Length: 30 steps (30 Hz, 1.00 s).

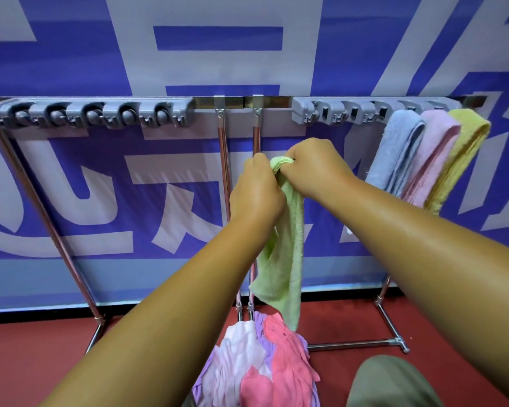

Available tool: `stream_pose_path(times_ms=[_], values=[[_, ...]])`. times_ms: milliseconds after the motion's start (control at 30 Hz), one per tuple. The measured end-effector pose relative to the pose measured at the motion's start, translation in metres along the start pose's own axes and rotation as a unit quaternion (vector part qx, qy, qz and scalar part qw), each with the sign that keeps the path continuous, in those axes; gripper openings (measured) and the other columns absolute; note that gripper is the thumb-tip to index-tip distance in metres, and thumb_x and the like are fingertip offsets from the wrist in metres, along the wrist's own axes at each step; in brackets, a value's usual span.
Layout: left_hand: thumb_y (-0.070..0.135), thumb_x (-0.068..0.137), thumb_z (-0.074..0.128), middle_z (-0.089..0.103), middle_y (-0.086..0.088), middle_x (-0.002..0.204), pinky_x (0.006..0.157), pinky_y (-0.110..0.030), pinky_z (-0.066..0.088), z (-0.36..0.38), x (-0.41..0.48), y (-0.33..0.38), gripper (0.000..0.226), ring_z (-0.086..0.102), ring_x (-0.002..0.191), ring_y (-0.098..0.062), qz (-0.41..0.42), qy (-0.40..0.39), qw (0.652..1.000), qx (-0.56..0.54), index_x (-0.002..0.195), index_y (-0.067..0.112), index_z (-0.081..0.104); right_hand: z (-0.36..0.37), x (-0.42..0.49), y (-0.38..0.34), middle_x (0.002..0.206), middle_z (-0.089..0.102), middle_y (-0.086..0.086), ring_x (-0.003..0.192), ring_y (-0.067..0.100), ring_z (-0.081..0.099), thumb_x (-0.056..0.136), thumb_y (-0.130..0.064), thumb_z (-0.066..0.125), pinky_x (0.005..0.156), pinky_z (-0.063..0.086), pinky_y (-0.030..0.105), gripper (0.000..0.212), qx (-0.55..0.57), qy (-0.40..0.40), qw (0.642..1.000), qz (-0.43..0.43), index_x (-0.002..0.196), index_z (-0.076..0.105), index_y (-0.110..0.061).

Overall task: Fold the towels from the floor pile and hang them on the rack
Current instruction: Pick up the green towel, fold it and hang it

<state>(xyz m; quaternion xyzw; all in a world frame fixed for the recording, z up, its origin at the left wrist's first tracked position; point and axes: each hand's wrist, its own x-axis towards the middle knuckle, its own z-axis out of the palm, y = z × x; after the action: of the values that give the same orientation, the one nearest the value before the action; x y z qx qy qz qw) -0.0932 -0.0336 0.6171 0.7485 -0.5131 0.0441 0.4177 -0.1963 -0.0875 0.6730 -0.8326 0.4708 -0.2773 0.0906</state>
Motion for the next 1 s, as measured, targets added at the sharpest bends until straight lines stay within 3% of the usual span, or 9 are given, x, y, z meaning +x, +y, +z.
stream_pose_path(times_ms=[100,167,233,333,400,533,667,800,1000], values=[[0.004,0.091,0.056,0.053,-0.002,0.098,0.054,-0.038,0.034,0.003,0.003,0.005,0.02,0.055,0.078,-0.027,0.001,-0.006,0.999,0.031,0.101,0.019,0.047,0.0,-0.001,0.009,0.075,0.069,0.008,0.065,0.028,0.061,0.087,-0.017,0.054,0.054,0.05,0.037,0.022,-0.007,0.006,1.0,-0.003,0.072,0.07,-0.012],[0.003,0.09,0.052,0.056,0.0,0.088,0.053,-0.037,0.034,0.002,0.003,0.002,0.019,0.053,0.071,-0.024,0.003,-0.01,0.999,0.05,0.099,0.02,0.051,-0.001,-0.006,0.013,0.082,0.071,0.007,0.074,0.031,0.067,0.088,-0.014,0.051,0.062,0.061,0.045,0.023,-0.028,0.0,0.999,-0.02,0.082,0.074,-0.016],[0.006,0.083,0.051,0.058,0.002,0.08,0.051,-0.035,0.036,0.0,0.001,-0.003,0.023,0.055,0.067,-0.024,-0.016,0.002,0.999,0.047,0.094,0.025,0.055,0.001,-0.013,0.017,0.088,0.068,0.006,0.078,0.031,0.065,0.089,-0.01,0.048,0.067,0.062,0.048,0.026,-0.047,-0.006,0.998,-0.046,0.092,0.072,-0.02],[0.014,0.072,0.054,0.065,0.001,0.069,0.052,-0.04,0.054,-0.003,-0.003,-0.007,0.02,0.066,0.062,-0.03,-0.068,0.016,0.996,-0.046,0.084,0.028,0.06,0.007,-0.019,0.023,0.094,0.065,0.004,0.081,0.031,0.063,0.09,-0.01,0.047,0.068,0.06,0.045,0.028,-0.053,0.002,0.997,-0.057,0.103,0.067,-0.026],[0.019,0.071,0.058,0.066,0.001,0.065,0.055,-0.043,0.056,-0.007,-0.007,-0.005,0.014,0.067,0.061,-0.029,-0.078,0.013,0.993,-0.087,0.082,0.027,0.063,0.013,-0.022,0.026,0.099,0.064,0.002,0.084,0.03,0.061,0.091,-0.014,0.048,0.07,0.059,0.044,0.027,-0.059,0.009,0.997,-0.051,0.109,0.064,-0.027],[0.028,0.088,0.052,0.067,0.005,0.076,0.059,-0.037,0.053,-0.011,-0.01,-0.008,0.013,0.063,0.072,-0.022,0.009,0.001,1.0,-0.004,0.091,0.03,0.065,0.026,-0.023,0.035,0.101,0.062,0.005,0.084,0.03,0.06,0.091,-0.011,0.051,0.069,0.057,0.043,0.021,-0.016,0.004,1.0,-0.014,0.107,0.062,-0.021],[0.039,0.096,0.056,0.061,0.008,0.077,0.051,-0.029,0.034,-0.008,-0.008,-0.016,0.008,0.053,0.065,-0.011,0.077,-0.047,0.991,0.099,0.1,0.032,0.056,0.036,-0.025,0.044,0.093,0.062,0.007,0.077,0.026,0.06,0.094,-0.011,0.055,0.06,0.048,0.035,0.013,0.01,-0.01,0.999,0.033,0.104,0.062,-0.018],[0.045,0.104,0.059,0.06,0.004,0.083,0.052,-0.031,0.037,-0.003,-0.005,-0.023,0.019,0.054,0.066,-0.016,0.074,-0.066,0.982,0.158,0.103,0.026,0.056,0.04,-0.026,0.052,0.093,0.06,0.009,0.074,0.024,0.057,0.1,-0.007,0.047,0.056,0.043,0.034,0.016,0.003,0.015,0.999,0.043,0.108,0.058,-0.016],[0.019,0.099,0.057,0.059,-0.004,0.083,0.057,-0.037,0.043,-0.011,0.002,-0.015,0.004,0.053,0.064,-0.025,0.048,-0.049,0.983,0.169,0.096,0.016,0.058,0.032,-0.026,0.056,0.1,0.059,0.003,0.083,0.031,0.054,0.096,-0.005,0.04,0.064,0.049,0.042,0.032,0.029,0.091,0.995,-0.029,0.119,0.056,-0.02]])
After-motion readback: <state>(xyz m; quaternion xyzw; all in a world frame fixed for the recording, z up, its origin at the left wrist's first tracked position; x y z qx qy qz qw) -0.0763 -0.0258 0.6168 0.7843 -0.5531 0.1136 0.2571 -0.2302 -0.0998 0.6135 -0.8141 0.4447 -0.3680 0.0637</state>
